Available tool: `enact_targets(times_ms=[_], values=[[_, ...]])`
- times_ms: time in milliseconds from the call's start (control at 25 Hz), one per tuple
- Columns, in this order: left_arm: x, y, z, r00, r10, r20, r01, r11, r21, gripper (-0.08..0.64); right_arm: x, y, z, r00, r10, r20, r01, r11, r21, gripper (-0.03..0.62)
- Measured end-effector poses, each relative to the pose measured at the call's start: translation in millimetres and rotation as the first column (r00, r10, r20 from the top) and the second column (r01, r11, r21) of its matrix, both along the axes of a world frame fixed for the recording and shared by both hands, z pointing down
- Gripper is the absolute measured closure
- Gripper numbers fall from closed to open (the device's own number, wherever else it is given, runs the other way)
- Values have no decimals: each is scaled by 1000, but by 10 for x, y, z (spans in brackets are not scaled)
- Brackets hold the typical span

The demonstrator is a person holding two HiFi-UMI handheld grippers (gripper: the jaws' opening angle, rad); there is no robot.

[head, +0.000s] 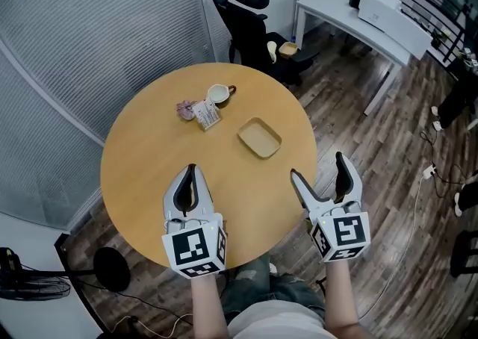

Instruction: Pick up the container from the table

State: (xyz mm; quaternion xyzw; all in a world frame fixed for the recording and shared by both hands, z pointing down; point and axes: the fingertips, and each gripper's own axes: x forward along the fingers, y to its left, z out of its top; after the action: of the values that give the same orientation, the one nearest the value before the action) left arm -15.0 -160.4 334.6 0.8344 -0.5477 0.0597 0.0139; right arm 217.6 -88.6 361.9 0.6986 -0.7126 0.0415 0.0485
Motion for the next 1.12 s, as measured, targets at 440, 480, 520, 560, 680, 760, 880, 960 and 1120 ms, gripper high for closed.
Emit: enact_targets(times_ms=[440, 480, 520, 560, 680, 760, 880, 960, 1120], values=[[35, -775, 378, 1000, -5, -10, 4, 996, -84, 560, -53, -853, 334, 999, -44, -18, 42, 995, -94, 152], [29, -828, 430, 1000, -5, -11, 4, 995, -96, 560, -76, -916, 392, 999, -50, -20, 47, 993, -110, 152], [23, -881, 486, 1000, -4, -11, 3, 994, -108, 560, -99, -974, 454, 998, -54, -22, 51, 991, -127, 152], [19, -932, 546, 1000, -4, -10, 3, 993, -120, 560, -119, -1027, 521, 998, -57, -24, 53, 988, -142, 152], [11, -1061, 745, 1000, -9, -5, 8, 988, -157, 560, -170, -1165, 739, 998, -66, -21, 61, 980, -190, 153], [6, -1131, 882, 1000, -12, 1, 11, 983, -182, 560, -207, -1251, 877, 997, -76, -15, 71, 973, -220, 153], [-2, -1212, 1088, 1000, -10, 7, 11, 975, -223, 560, -264, -1353, 1045, 995, -97, -22, 88, 962, -259, 155], [-9, -1254, 1218, 1000, -9, 8, 11, 969, -247, 560, -299, -1410, 1148, 993, -110, -34, 96, 955, -282, 158], [2, -1285, 1444, 1000, -3, 11, 6, 957, -292, 560, -364, -1474, 1369, 991, -130, -32, 112, 936, -332, 167]])
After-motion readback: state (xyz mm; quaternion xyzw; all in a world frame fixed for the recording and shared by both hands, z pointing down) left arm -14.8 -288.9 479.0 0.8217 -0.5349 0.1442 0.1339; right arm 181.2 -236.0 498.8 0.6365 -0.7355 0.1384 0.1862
